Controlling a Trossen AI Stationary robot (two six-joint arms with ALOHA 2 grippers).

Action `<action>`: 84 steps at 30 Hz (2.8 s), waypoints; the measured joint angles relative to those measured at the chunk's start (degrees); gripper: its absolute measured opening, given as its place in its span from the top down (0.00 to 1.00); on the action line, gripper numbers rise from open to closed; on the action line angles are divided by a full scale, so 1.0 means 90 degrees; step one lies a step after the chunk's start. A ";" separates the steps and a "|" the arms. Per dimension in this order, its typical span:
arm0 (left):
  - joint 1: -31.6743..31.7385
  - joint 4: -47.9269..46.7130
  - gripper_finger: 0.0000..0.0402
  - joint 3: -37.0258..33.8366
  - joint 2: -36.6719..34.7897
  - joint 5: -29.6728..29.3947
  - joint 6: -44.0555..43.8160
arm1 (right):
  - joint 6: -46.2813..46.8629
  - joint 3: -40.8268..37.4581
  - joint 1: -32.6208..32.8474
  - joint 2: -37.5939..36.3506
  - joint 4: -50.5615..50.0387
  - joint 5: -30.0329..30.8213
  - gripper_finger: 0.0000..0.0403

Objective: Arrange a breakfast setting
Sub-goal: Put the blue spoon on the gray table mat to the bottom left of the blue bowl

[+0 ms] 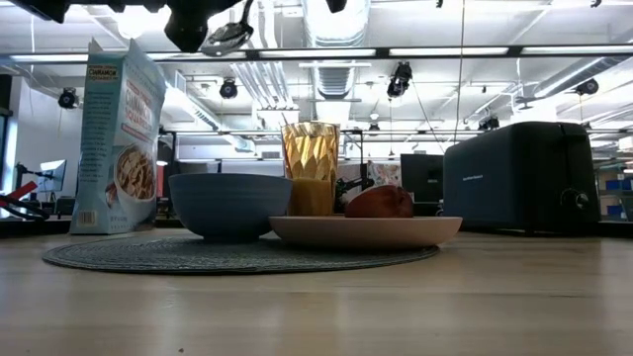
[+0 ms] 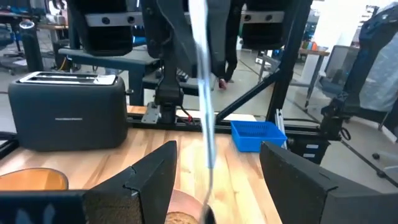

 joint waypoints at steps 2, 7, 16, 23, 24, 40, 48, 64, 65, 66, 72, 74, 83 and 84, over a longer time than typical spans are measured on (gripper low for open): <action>0.0005 -0.0095 0.47 0.0090 0.0097 0.0000 -0.0002 | -0.0051 0.0000 0.0017 0.0004 0.0065 -0.0110 0.93; 0.0005 -0.0287 0.47 0.0421 0.0467 -0.0002 0.0075 | -0.0193 0.0000 0.0053 0.0078 0.0153 0.0021 0.93; 0.0005 -0.0343 0.49 0.0674 0.0647 -0.0214 0.0271 | -0.0518 0.0000 0.0135 0.0143 0.0202 0.0017 0.93; 0.0005 -0.0291 0.62 0.0686 0.0680 -0.0211 0.0290 | -0.0776 0.0000 0.0155 0.0141 0.0268 0.0012 0.93; 0.0005 -0.0294 0.64 0.0700 0.0706 -0.0211 0.0290 | -0.0775 0.0000 0.0153 0.0141 0.0325 0.0010 0.93; 0.0003 -0.0309 0.95 0.0781 0.0762 -0.0095 0.0290 | -0.0826 0.0000 0.0216 0.0141 0.0337 0.0012 0.93; 0.0005 -0.0409 0.98 0.0781 0.0749 0.0007 0.0154 | -0.0397 -0.0002 0.0221 0.0140 0.0325 0.0020 0.93; 0.0040 -0.2038 0.99 0.0767 0.0274 0.0158 -0.0406 | -0.0072 0.0014 0.0244 -0.0691 -0.0875 0.0017 0.75; 0.0044 -0.2114 0.99 0.0784 0.0271 0.0148 -0.0467 | -0.0076 0.0003 0.0243 -0.0708 -0.0925 0.0021 0.74; 0.0044 -0.2291 0.99 0.0781 0.0269 0.0149 -0.0536 | -0.0076 -0.0012 0.0247 -0.0730 -0.0971 0.0045 0.72; 0.0041 -0.4769 1.00 0.1544 0.0322 0.0545 -0.0860 | -0.0072 0.0015 0.0255 -0.1211 -0.1463 0.0614 0.68; 0.0045 -0.6068 1.00 0.2010 0.0486 0.0682 -0.0877 | -0.0079 0.0011 0.0248 -0.1293 -0.1832 0.0927 0.68; 0.0035 -0.9822 1.00 0.3806 0.1740 0.2206 0.0786 | 0.0496 0.0002 0.0248 -0.1492 -0.2928 0.1928 0.67; 0.0030 -1.0008 1.00 0.3854 0.1839 0.2418 0.1305 | 0.0598 -0.0001 0.0247 -0.1480 -0.3068 0.1958 0.67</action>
